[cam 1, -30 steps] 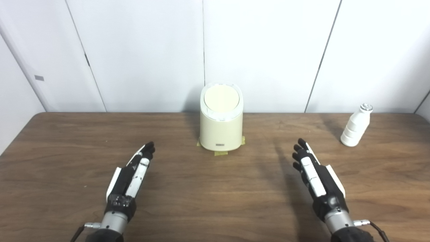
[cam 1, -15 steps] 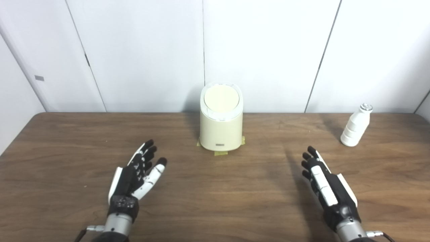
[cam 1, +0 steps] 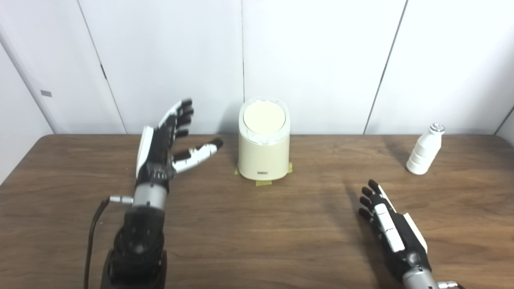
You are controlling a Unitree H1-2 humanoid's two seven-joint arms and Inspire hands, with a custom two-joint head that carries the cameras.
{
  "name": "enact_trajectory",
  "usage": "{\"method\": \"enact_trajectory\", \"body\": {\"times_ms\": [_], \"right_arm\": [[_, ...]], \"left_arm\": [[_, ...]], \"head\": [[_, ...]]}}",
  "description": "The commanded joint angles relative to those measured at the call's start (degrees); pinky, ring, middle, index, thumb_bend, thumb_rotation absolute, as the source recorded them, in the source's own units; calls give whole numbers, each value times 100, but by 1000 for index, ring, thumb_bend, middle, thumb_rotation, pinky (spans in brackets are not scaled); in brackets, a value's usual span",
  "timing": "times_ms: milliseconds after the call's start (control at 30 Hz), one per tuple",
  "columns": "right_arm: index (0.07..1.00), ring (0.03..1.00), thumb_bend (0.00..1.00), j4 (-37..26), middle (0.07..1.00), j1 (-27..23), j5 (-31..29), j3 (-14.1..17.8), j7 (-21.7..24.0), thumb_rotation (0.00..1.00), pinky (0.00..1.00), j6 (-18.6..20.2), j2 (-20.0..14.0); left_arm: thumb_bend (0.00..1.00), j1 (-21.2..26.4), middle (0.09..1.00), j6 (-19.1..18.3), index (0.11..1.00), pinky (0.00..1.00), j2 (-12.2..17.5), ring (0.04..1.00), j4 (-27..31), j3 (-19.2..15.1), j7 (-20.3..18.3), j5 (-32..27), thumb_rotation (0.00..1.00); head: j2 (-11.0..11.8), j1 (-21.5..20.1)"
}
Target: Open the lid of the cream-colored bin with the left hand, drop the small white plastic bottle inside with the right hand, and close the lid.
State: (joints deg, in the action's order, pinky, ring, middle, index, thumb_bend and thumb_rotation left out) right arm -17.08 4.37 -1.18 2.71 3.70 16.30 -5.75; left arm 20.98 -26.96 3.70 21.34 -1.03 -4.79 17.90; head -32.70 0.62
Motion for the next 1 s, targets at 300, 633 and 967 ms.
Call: {"method": "enact_trajectory", "body": {"times_ms": [300,633,967], "right_arm": [[980,936,562,13,947,-229,95,-43,-85,861,908,-194,48],[973,928,563,-27,941,-288,120,-67,-170,831,903,-102,112],[966,924,557,-76,933,-257,82,-96,-167,802,898,-102,167]], "left_arm": [[884,1672,896,6,925,816,379,878,-1083,365,-823,768,135],[933,2666,858,76,897,720,805,823,-2350,1370,-612,1665,168],[970,3308,882,528,880,748,979,857,-3585,2298,-69,2807,176]], "head": [[44,26],[170,-1],[129,-23]]}}
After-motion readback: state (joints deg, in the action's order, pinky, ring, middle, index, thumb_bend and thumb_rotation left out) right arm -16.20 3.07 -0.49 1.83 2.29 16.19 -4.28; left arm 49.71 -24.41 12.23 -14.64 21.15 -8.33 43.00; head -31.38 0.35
